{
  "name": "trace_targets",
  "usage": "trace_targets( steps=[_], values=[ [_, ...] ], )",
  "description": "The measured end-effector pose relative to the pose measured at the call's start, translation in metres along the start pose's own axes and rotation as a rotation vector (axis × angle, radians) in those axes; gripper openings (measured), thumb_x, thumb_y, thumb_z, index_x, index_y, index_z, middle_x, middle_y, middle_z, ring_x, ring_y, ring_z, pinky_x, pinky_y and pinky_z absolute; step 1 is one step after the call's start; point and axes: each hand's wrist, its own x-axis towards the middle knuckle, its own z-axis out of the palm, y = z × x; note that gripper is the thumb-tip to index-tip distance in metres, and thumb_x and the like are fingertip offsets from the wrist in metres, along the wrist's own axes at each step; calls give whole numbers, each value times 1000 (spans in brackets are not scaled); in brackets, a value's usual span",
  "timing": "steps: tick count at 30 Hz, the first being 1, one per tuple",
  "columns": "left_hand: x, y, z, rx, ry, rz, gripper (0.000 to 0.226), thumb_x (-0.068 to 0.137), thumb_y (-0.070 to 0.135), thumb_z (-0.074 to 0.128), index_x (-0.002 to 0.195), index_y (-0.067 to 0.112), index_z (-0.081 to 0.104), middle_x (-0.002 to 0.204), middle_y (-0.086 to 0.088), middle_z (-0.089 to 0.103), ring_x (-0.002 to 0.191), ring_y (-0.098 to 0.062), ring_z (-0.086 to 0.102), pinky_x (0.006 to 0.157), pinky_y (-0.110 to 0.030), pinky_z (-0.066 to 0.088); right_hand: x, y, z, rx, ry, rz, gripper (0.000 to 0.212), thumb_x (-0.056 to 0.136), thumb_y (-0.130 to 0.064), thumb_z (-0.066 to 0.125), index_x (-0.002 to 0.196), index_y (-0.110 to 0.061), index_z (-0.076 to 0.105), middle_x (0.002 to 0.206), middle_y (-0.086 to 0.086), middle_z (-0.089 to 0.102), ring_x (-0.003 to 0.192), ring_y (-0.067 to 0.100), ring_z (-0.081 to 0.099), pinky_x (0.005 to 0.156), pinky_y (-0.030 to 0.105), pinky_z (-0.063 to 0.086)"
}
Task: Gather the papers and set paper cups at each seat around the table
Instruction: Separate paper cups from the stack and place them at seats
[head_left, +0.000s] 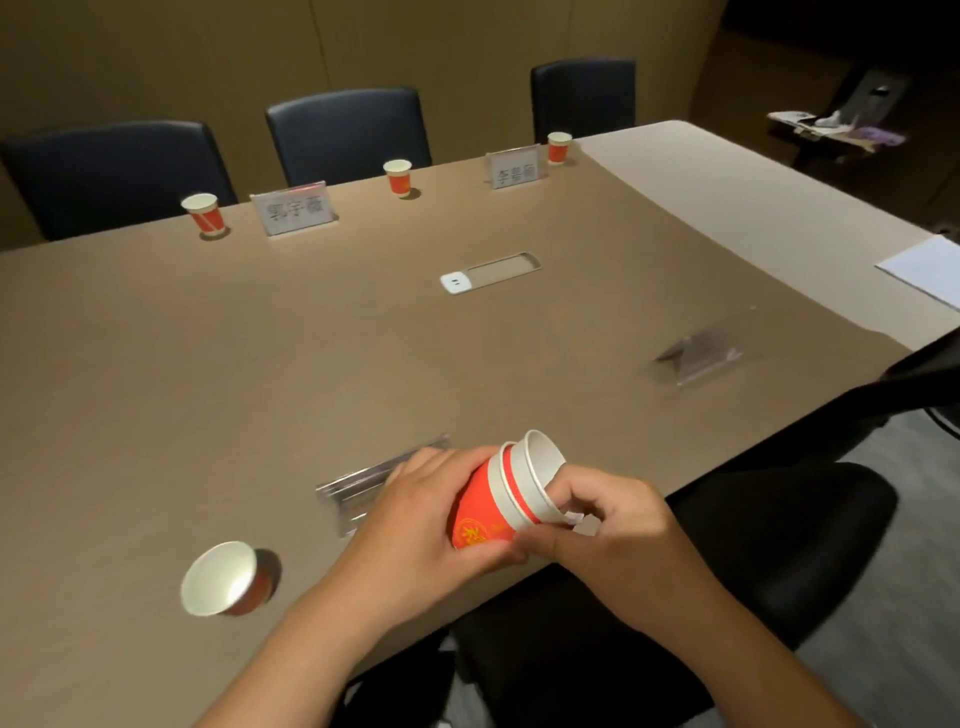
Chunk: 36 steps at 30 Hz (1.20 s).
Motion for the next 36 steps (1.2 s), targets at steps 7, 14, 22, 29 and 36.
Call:
trace_targets(
  steps=[7,14,22,29,36],
  values=[
    [65,60,92,-36,-61,-21,66,67,41,78,124,47,45,114,39,48,108,1,50,91,-21,43,-24,51,-141,50,217,-9,16,76,-16,78,69,-12,64,69,1,66,62,2,60,60,15,48],
    [151,84,178,-196,82,-218,76,71,11,83,131,28,40,118,14,56,104,-9,57,91,-26,46,-26,101,-249,-173,331,-68,8,86,-26,71,82,-20,68,81,-4,67,81,13,62,66,24,51],
    [265,34,244,-250,180,-489,74,72,10,84,132,15,42,118,-5,56,108,-30,57,90,-40,47,29,141,-314,-325,289,-36,13,92,-32,64,101,-24,66,102,-8,65,98,10,61,84,31,56],
    [284,4,270,-192,70,-834,92,67,12,88,140,8,33,133,-25,54,121,-43,52,98,-49,44,78,158,-360,-374,209,-66,12,92,-31,64,102,-25,68,100,-10,65,99,14,60,84,34,54],
    [306,95,227,196,-24,-418,125,51,55,90,153,28,21,162,1,21,150,-27,14,120,-47,19,119,186,-390,-378,107,-137,9,90,-28,69,96,-22,70,97,-9,68,94,13,61,77,20,46]
  ],
)
